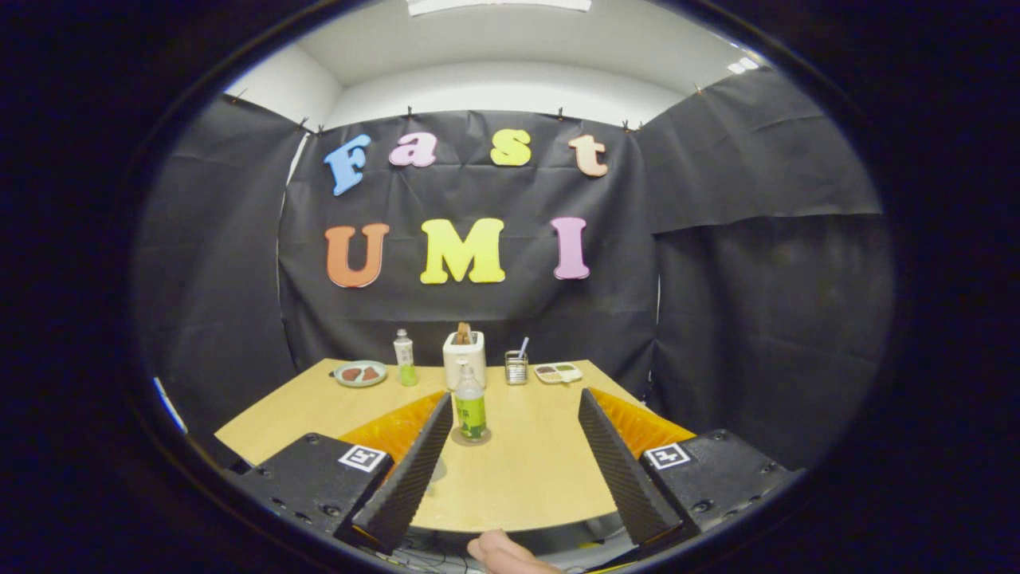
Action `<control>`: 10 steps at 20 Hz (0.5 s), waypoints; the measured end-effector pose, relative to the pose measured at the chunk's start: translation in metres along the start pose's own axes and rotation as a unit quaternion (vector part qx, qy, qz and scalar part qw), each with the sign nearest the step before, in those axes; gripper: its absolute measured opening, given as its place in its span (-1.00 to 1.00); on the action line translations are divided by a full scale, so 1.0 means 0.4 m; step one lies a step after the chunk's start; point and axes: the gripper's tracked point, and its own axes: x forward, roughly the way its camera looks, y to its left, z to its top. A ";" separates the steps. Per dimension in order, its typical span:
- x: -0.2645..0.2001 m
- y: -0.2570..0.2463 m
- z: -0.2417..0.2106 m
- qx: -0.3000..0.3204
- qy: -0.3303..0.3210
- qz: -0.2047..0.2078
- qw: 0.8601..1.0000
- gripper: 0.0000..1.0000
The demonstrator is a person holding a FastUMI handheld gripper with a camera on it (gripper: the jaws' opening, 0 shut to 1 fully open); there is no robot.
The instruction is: Take the bottle from table, then pour the juice into the cup, finally place the bottle on the coaster
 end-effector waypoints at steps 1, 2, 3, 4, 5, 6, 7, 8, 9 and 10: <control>-0.012 -0.009 -0.011 0.000 0.008 0.004 1.000 1.00; -0.017 -0.013 -0.017 0.001 0.015 0.006 1.000 1.00; -0.027 -0.021 -0.016 0.000 0.016 0.007 1.000 1.00; -0.034 -0.031 -0.013 -0.003 0.013 0.005 1.000 1.00; -0.040 -0.045 -0.013 -0.006 0.011 -0.001 1.000 1.00; -0.043 -0.056 -0.017 -0.009 0.010 -0.007 1.000 1.00; -0.043 -0.058 -0.020 -0.014 0.011 -0.008 1.000 1.00; -0.045 -0.054 -0.031 -0.020 0.014 -0.005 1.000 1.00; -0.046 -0.050 -0.032 -0.020 0.014 -0.001 1.000 1.00; -0.049 -0.051 -0.030 -0.018 0.013 0.000 1.000 1.00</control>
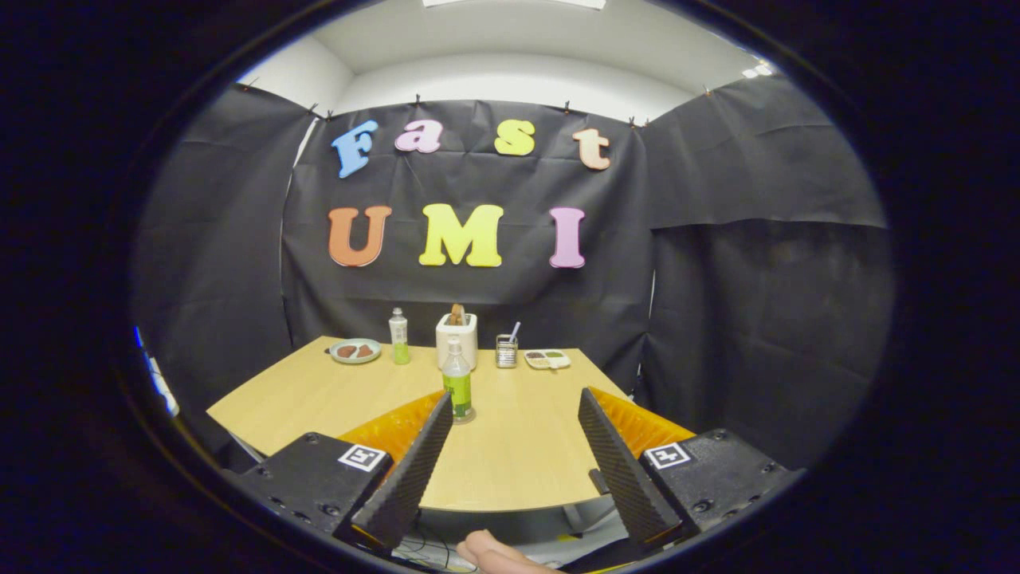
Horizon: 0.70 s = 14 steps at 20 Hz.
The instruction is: Take the bottle from table, then pour the juice into the cup, finally place the bottle on the coaster
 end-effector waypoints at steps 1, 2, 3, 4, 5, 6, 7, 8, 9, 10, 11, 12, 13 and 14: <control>0.002 0.000 -0.001 0.003 0.001 0.003 1.000 1.00; 0.001 0.008 -0.011 0.004 0.006 0.010 1.000 1.00; 0.000 0.013 -0.013 0.006 0.006 0.015 1.000 1.00; 0.001 0.006 -0.013 0.004 0.006 0.011 1.000 1.00; 0.006 -0.006 -0.013 0.000 0.004 0.001 1.000 1.00; 0.007 -0.020 -0.012 -0.005 0.001 -0.010 1.000 1.00; 0.007 -0.027 -0.008 -0.006 -0.005 -0.017 1.000 1.00; 0.003 -0.027 -0.006 -0.006 -0.009 -0.020 1.000 1.00; 0.005 -0.026 -0.009 -0.004 -0.009 -0.022 1.000 1.00; 0.004 -0.025 -0.019 -0.001 -0.005 -0.019 1.000 1.00; 0.003 -0.021 -0.022 0.002 -0.002 -0.015 1.000 1.00; -0.001 -0.024 -0.026 0.004 0.000 -0.013 1.000 1.00; -0.002 -0.029 -0.026 0.005 0.002 -0.014 1.000 1.00; -0.003 -0.035 -0.028 0.004 0.002 -0.018 1.000 1.00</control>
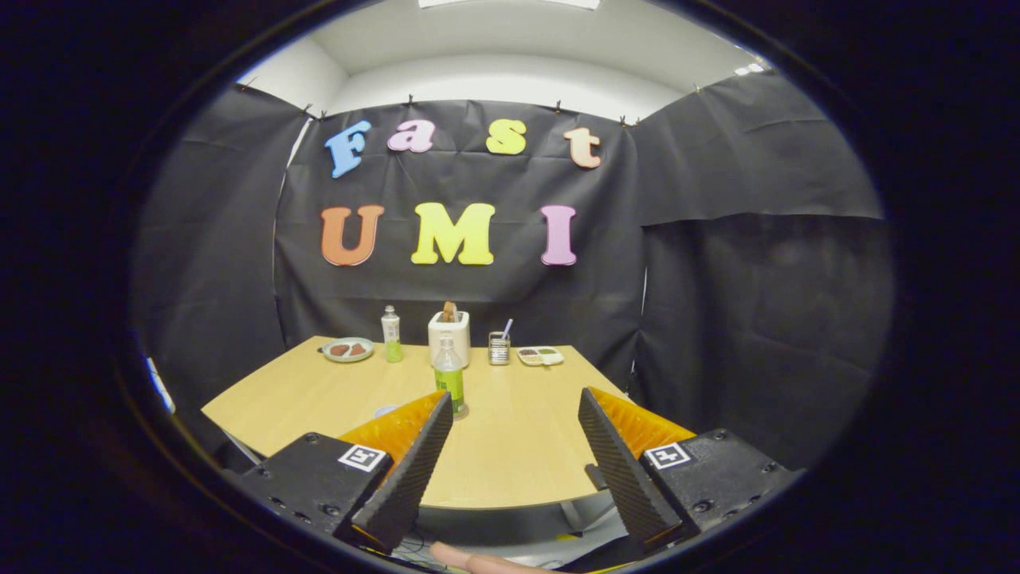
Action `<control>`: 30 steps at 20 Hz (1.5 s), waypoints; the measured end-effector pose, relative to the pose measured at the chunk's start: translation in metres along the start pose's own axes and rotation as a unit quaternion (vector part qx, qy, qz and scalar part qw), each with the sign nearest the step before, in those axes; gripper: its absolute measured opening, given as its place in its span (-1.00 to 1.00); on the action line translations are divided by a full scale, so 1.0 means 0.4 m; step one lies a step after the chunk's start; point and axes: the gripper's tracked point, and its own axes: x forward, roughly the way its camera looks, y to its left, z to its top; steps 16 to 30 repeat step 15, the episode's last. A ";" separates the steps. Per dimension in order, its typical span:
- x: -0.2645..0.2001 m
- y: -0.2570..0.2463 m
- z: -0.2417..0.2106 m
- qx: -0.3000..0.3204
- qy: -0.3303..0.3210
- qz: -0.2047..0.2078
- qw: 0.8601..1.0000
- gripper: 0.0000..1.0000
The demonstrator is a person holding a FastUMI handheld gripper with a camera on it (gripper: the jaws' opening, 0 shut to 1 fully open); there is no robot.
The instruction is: Take the bottle from table, then pour the juice into the cup, finally place the bottle on the coaster
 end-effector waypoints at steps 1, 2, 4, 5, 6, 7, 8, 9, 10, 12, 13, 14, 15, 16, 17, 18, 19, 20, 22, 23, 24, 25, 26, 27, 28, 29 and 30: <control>0.000 -0.004 0.003 -0.002 0.000 -0.004 1.000 1.00; -0.004 -0.007 0.008 -0.001 -0.002 -0.005 1.000 1.00; -0.017 -0.008 0.006 -0.001 -0.005 -0.003 1.000 1.00; -0.022 -0.004 0.010 -0.001 -0.007 -0.001 1.000 1.00; -0.025 -0.003 0.013 -0.002 -0.011 -0.001 1.000 1.00; -0.026 -0.009 0.012 -0.008 -0.011 -0.006 1.000 1.00; -0.025 -0.015 0.011 -0.011 -0.013 -0.010 1.000 1.00; -0.023 -0.018 0.010 -0.013 -0.011 -0.013 1.000 1.00; -0.020 -0.021 0.004 -0.013 -0.008 -0.016 1.000 1.00; -0.015 -0.026 -0.001 -0.007 -0.002 -0.016 1.000 1.00; -0.016 -0.025 -0.004 -0.004 0.002 -0.016 1.000 1.00; -0.016 -0.023 -0.006 -0.002 0.005 -0.015 1.000 1.00; -0.017 -0.022 -0.003 -0.001 0.004 -0.015 1.000 1.00; -0.017 -0.022 -0.003 -0.001 0.004 -0.015 1.000 1.00; -0.017 -0.022 -0.003 -0.001 0.004 -0.015 1.000 1.00; -0.017 -0.022 -0.003 -0.001 0.004 -0.015 1.000 1.00; -0.017 -0.022 -0.003 -0.001 0.004 -0.015 1.000 1.00; -0.017 -0.022 -0.003 -0.001 0.004 -0.015 1.000 1.00; -0.017 -0.022 -0.003 -0.001 0.004 -0.015 1.000 1.00; -0.017 -0.022 -0.003 -0.001 0.004 -0.015 1.000 1.00; -0.017 -0.022 -0.003 -0.001 0.004 -0.015 1.000 1.00; -0.017 -0.022 -0.003 -0.001 0.004 -0.015 1.000 1.00; -0.017 -0.022 -0.003 -0.001 0.004 -0.015 1.000 1.00; -0.017 -0.022 -0.003 -0.001 0.004 -0.015 1.000 1.00; -0.017 -0.022 -0.003 -0.001 0.004 -0.015 1.000 1.00; -0.017 -0.022 -0.003 -0.001 0.004 -0.015 1.000 1.00; -0.017 -0.022 -0.003 -0.001 0.004 -0.015 1.000 1.00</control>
